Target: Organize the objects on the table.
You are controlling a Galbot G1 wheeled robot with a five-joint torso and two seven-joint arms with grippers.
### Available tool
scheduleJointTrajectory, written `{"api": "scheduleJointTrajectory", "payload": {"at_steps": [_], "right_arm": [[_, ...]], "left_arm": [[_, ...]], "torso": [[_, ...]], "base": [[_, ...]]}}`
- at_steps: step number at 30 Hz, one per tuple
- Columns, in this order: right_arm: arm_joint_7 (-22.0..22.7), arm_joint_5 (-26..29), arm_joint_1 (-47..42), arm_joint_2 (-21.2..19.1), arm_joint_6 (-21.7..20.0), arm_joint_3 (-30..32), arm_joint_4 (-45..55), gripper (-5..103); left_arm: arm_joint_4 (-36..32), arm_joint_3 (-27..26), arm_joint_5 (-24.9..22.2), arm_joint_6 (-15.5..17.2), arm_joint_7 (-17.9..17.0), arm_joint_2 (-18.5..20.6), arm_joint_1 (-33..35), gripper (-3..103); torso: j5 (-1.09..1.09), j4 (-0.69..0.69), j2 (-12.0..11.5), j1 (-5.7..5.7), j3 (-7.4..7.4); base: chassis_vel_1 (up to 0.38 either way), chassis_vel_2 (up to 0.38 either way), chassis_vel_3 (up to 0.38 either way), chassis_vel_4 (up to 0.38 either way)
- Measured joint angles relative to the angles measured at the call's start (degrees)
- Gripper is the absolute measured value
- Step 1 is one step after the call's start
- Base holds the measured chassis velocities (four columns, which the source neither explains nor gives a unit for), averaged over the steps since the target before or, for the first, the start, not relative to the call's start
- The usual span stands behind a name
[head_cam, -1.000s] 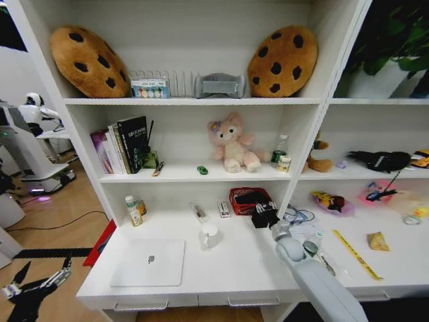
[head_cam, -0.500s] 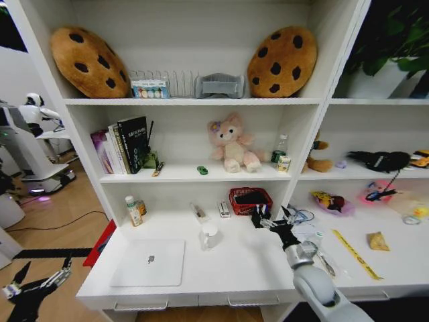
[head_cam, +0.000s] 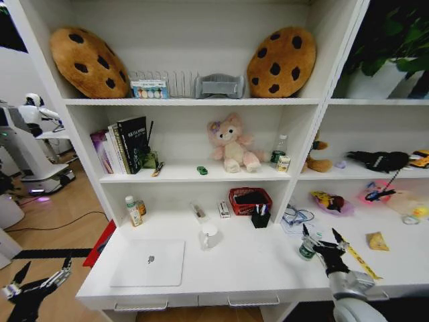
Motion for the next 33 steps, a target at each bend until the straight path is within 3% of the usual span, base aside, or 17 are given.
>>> {"api": "scheduleJointTrajectory", "payload": {"at_steps": [10, 12, 15, 17, 18, 20, 21, 23, 28, 29, 30, 33], "right_arm": [[0.5, -0.8, 4.8, -1.3, -0.5, -4.2, -5.5, 103], [0.7, -0.9, 5.4, -1.3, -0.7, -5.0, -6.1, 99], [1.0, -1.4, 7.0, -1.4, -0.9, -6.7, -7.3, 83], [1.0, -1.5, 7.1, -1.4, -0.8, -6.7, -7.3, 83], [1.1, -1.8, 6.9, -1.4, -0.8, -6.7, -6.7, 72], [1.2, -1.9, 6.7, -1.5, -0.9, -6.7, -6.1, 72], [1.2, -1.9, 6.5, -1.7, -1.0, -6.7, -5.7, 61], [1.3, -1.9, 6.6, -1.8, -1.1, -6.7, -5.6, 61], [1.5, -1.8, 7.0, -2.0, -1.5, -6.7, -6.1, 40], [1.5, -1.8, 7.0, -2.0, -1.5, -6.7, -6.1, 40], [1.6, -1.8, 6.7, -1.9, -1.5, -6.7, -6.1, 30], [1.6, -1.9, 5.9, -1.4, -1.4, -6.3, -5.9, 29]], "left_arm": [[0.0, 0.0, 0.0, 0.0, 0.0, 0.0, 0.0, 100], [0.0, 0.0, 0.0, 0.0, 0.0, 0.0, 0.0, 100], [0.0, 0.0, 0.0, 0.0, 0.0, 0.0, 0.0, 100], [0.0, 0.0, 0.0, 0.0, 0.0, 0.0, 0.0, 100], [0.0, 0.0, 0.0, 0.0, 0.0, 0.0, 0.0, 100], [0.0, 0.0, 0.0, 0.0, 0.0, 0.0, 0.0, 100], [0.0, 0.0, 0.0, 0.0, 0.0, 0.0, 0.0, 100], [0.0, 0.0, 0.0, 0.0, 0.0, 0.0, 0.0, 100], [0.0, 0.0, 0.0, 0.0, 0.0, 0.0, 0.0, 100], [0.0, 0.0, 0.0, 0.0, 0.0, 0.0, 0.0, 100], [0.0, 0.0, 0.0, 0.0, 0.0, 0.0, 0.0, 100], [0.0, 0.0, 0.0, 0.0, 0.0, 0.0, 0.0, 100]], "torso": [[0.00, 0.00, 0.0, 0.00, 0.00], [0.00, 0.00, 0.0, 0.00, 0.00], [-0.01, 0.00, 0.0, 0.00, 0.00], [-0.01, 0.00, 0.0, 0.00, 0.00], [-0.01, 0.00, 0.0, 0.00, 0.00], [-0.01, 0.00, 0.0, 0.00, 0.00], [-0.03, -0.01, 0.0, 0.00, 0.00], [-0.03, -0.02, 0.0, 0.00, 0.00], [-0.01, 0.00, 0.0, 0.00, 0.00], [-0.01, 0.00, 0.0, 0.00, 0.00], [-0.02, 0.00, 0.0, 0.00, 0.00], [-0.03, -0.01, 0.0, 0.00, 0.00]], "base": [[0.000, 0.000, 0.000, 0.000], [0.000, 0.000, 0.000, 0.000], [0.000, 0.000, 0.000, 0.000], [0.000, 0.000, 0.000, 0.000], [0.000, 0.000, 0.000, 0.000], [0.000, 0.000, 0.000, 0.000], [0.000, 0.000, 0.000, 0.000], [0.000, 0.000, 0.000, 0.000], [0.000, 0.000, 0.000, 0.000], [0.000, 0.000, 0.000, 0.000], [0.000, 0.000, 0.000, 0.000], [0.000, 0.000, 0.000, 0.000]]}}
